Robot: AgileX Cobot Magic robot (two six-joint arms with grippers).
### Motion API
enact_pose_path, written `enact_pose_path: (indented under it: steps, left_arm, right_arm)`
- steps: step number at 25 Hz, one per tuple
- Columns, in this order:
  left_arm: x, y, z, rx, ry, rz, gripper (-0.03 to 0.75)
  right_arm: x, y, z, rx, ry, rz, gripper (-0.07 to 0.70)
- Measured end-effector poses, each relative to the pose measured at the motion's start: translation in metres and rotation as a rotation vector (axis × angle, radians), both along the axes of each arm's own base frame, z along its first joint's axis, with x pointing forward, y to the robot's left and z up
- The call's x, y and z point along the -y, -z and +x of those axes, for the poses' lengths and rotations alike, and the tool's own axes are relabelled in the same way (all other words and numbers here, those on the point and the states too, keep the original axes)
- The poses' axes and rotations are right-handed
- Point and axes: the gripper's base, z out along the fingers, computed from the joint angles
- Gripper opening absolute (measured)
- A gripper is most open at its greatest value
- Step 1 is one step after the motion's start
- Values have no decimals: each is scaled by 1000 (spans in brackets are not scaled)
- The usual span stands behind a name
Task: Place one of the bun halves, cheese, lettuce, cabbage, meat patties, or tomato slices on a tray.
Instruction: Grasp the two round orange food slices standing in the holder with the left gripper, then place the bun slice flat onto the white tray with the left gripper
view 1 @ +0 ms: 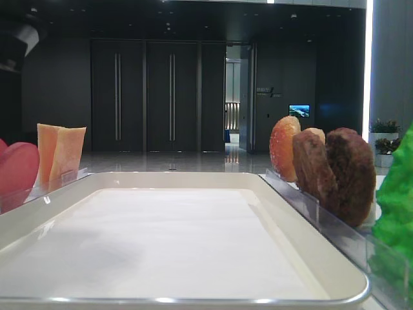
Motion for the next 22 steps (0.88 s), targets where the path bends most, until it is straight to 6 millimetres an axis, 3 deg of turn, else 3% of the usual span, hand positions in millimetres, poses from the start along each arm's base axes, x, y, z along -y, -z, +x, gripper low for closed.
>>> enact_pose_path:
  steps: [9, 22]
  left_arm:
    - [0, -1, 0, -6, 19, 2, 141]
    - [3, -28, -2, 39, 17, -89, 141]
  right_arm:
    - [0, 0, 0, 0, 0, 0, 482]
    - [0, 0, 0, 0, 0, 0, 482]
